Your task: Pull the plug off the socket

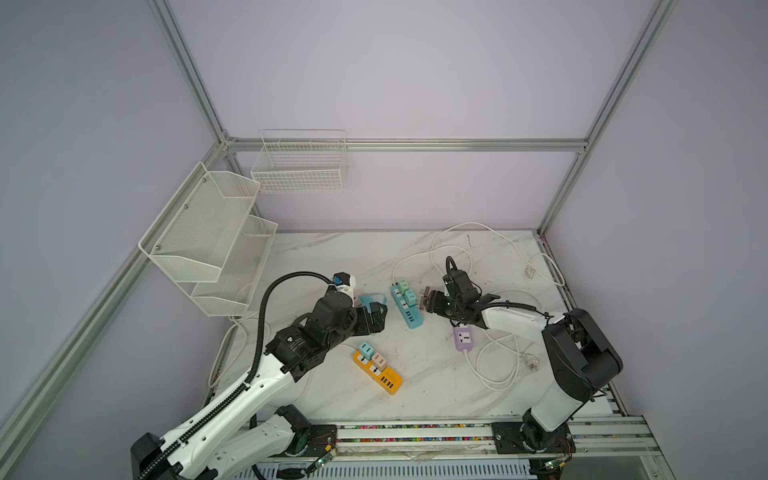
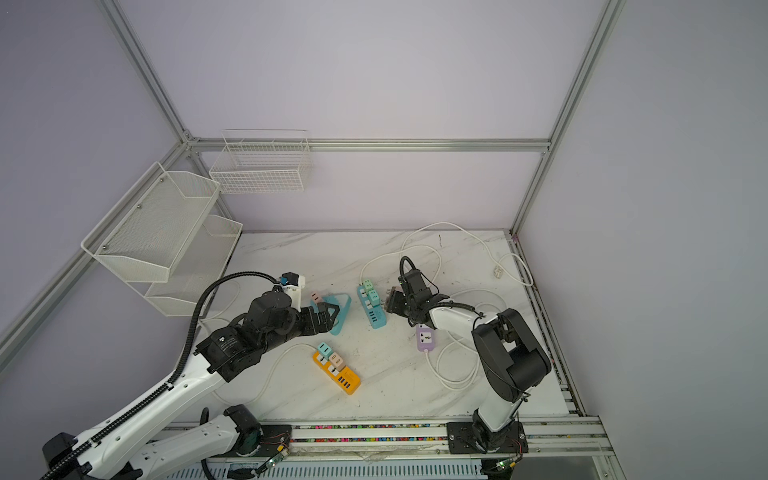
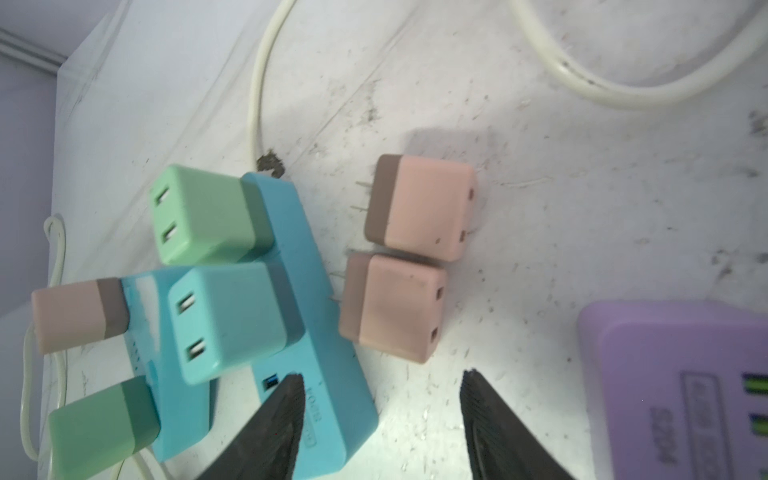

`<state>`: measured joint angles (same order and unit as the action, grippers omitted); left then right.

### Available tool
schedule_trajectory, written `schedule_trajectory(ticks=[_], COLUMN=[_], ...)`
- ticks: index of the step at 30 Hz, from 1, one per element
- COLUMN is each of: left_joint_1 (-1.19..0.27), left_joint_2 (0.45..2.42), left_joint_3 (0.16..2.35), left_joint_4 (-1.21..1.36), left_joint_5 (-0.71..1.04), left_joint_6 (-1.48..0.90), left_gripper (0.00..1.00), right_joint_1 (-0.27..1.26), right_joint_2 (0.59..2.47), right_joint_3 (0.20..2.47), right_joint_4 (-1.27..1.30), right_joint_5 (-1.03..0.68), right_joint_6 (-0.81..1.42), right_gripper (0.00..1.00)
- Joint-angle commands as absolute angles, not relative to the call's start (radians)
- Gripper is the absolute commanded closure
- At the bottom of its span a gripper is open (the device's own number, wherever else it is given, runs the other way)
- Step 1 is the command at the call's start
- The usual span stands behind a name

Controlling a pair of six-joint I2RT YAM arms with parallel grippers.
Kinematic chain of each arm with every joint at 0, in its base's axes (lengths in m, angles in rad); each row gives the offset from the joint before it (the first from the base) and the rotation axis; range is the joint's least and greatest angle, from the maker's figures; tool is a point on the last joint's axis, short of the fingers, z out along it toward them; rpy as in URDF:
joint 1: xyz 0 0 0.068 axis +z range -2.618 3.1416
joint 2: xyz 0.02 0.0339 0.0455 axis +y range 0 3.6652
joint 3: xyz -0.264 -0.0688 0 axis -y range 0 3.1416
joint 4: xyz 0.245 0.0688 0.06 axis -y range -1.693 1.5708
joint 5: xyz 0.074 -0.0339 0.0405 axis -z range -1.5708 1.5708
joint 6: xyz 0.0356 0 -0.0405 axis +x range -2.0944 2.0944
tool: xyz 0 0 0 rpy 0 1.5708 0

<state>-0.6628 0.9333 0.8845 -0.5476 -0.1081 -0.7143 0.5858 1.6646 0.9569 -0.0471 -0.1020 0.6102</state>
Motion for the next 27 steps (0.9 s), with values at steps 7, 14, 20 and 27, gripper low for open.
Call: schedule_trajectory(ticks=[7, 14, 20, 27], left_joint_1=[-0.646, -0.641, -0.641, -0.640], left_joint_2=[0.891, 0.865, 0.845, 0.843], left_joint_3=[0.842, 0.825, 0.792, 0.770], left_joint_4=[-0.577, -0.575, -0.548, -0.532], left_joint_5=[-0.153, -0.165, -0.183, -0.193], left_joint_6=[-0.740, -0.764, -0.850, -0.870], left_gripper=[0.00, 0.00, 0.00, 0.00], right_joint_1=[0.733, 0.758, 0.785, 0.803], right_joint_2=[1.621, 1.669, 1.745, 1.835], right_joint_3=[0.930, 0.934, 0.988, 1.063], right_joint_4=[-0.080, -0.062, -0.035, -0.058], right_joint_5=[-0.038, 0.038, 0.048, 0.107], right_joint_6=[0.447, 0.406, 0.353, 0.330], right_gripper=[0.37, 0.30, 0.29, 0.29])
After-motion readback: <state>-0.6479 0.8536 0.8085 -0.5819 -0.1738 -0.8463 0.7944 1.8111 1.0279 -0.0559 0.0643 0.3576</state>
